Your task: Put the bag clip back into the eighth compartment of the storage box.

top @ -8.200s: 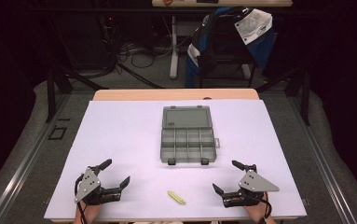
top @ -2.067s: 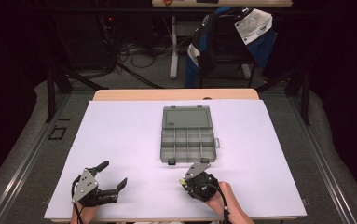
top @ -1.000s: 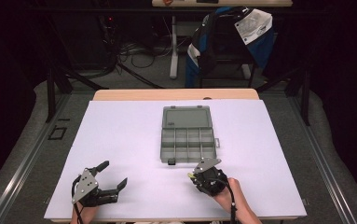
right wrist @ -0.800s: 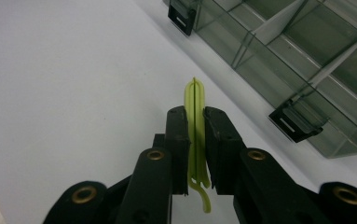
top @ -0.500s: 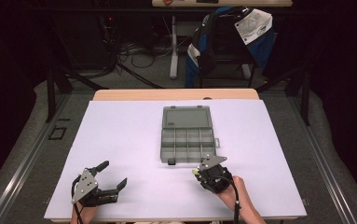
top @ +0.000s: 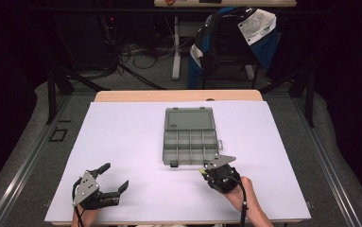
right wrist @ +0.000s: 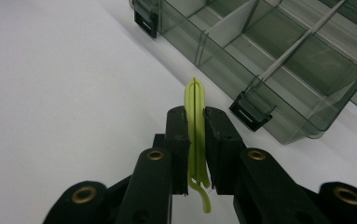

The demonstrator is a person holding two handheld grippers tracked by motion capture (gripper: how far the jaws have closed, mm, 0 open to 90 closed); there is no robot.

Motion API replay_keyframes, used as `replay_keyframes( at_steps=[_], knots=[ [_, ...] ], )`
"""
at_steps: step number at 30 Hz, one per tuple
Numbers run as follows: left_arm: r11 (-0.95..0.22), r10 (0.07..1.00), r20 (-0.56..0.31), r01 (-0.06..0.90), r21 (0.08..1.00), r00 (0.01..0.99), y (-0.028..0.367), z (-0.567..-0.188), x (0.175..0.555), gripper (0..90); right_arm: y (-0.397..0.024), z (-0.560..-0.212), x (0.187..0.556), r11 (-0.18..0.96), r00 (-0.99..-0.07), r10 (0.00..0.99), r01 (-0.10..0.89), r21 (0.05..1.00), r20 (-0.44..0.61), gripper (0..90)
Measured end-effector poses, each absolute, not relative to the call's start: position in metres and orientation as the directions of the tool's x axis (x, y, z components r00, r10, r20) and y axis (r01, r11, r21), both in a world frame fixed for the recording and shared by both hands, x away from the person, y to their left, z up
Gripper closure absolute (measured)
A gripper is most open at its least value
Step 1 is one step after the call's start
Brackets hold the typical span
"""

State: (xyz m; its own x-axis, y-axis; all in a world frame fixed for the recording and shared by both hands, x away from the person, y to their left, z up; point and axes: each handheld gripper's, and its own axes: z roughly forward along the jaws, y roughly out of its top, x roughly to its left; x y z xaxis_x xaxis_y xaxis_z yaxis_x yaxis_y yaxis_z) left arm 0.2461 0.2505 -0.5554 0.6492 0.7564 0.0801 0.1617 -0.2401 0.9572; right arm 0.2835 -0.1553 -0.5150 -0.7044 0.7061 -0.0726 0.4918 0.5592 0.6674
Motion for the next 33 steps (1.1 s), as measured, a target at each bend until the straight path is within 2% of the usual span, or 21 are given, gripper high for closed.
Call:
replay_keyframes(
  at_steps=[33],
  knots=[
    [-0.234, 0.744, 0.078, 0.150, 0.961, 0.664, 0.249, -0.555, 0.246, 10.1, -0.175, -0.505, 0.292, 0.520, -0.656, 0.750, 0.505, 0.689, -0.086, 80.3]
  ],
)
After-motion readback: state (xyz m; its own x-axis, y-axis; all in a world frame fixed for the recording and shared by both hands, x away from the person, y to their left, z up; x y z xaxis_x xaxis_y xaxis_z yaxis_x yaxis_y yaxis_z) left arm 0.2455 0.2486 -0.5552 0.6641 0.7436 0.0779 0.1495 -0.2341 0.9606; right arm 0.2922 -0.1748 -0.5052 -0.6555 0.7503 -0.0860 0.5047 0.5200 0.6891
